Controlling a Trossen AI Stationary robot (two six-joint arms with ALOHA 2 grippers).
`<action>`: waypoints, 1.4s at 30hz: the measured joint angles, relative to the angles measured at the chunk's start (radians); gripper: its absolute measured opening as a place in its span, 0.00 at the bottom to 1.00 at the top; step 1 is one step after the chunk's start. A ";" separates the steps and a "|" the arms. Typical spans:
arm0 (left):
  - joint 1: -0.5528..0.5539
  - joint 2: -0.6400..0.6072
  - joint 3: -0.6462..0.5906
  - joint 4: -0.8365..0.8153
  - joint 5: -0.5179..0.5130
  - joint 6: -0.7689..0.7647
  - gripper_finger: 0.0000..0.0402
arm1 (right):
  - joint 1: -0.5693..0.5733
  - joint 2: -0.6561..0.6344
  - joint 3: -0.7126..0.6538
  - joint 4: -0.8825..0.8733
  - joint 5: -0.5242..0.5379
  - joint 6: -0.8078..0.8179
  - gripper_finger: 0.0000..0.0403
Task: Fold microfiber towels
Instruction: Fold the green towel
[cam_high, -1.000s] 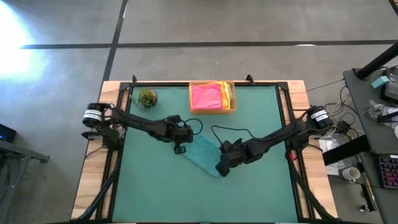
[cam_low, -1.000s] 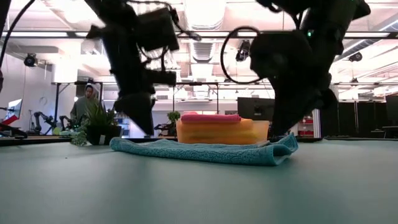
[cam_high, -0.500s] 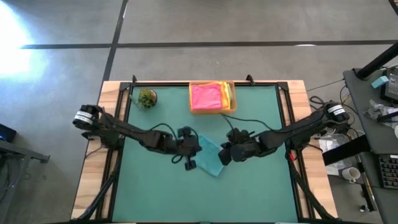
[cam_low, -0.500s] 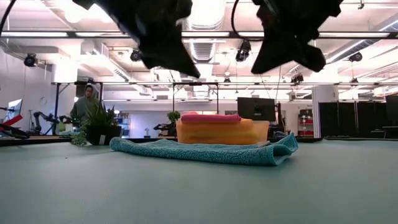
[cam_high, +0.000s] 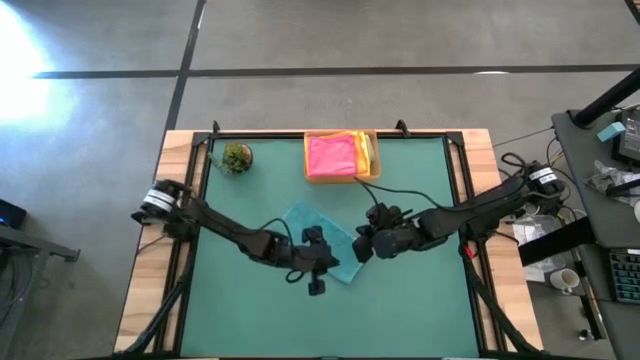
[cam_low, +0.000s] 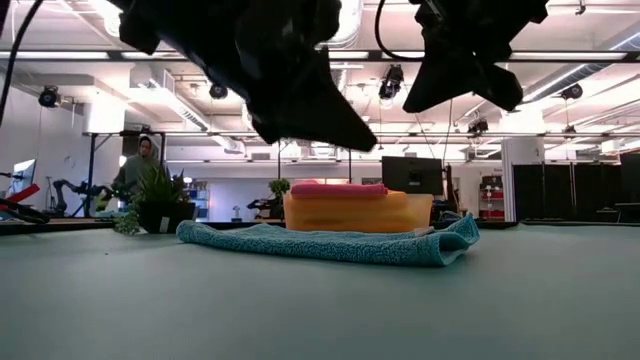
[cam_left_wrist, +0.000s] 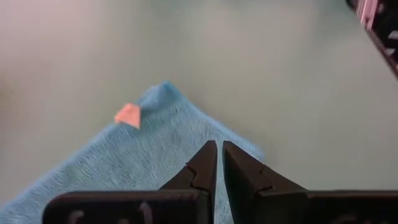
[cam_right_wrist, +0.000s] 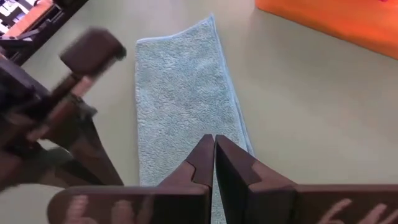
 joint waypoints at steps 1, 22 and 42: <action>-0.002 0.018 0.003 0.006 0.001 0.000 0.03 | 0.000 0.004 0.000 0.002 0.000 0.000 0.02; -0.016 0.168 0.002 -0.047 0.067 -0.056 0.03 | 0.000 0.022 0.000 0.001 -0.001 0.000 0.02; -0.059 -0.013 0.003 -0.747 0.212 0.039 0.03 | 0.000 0.040 -0.001 -0.053 -0.002 0.035 0.02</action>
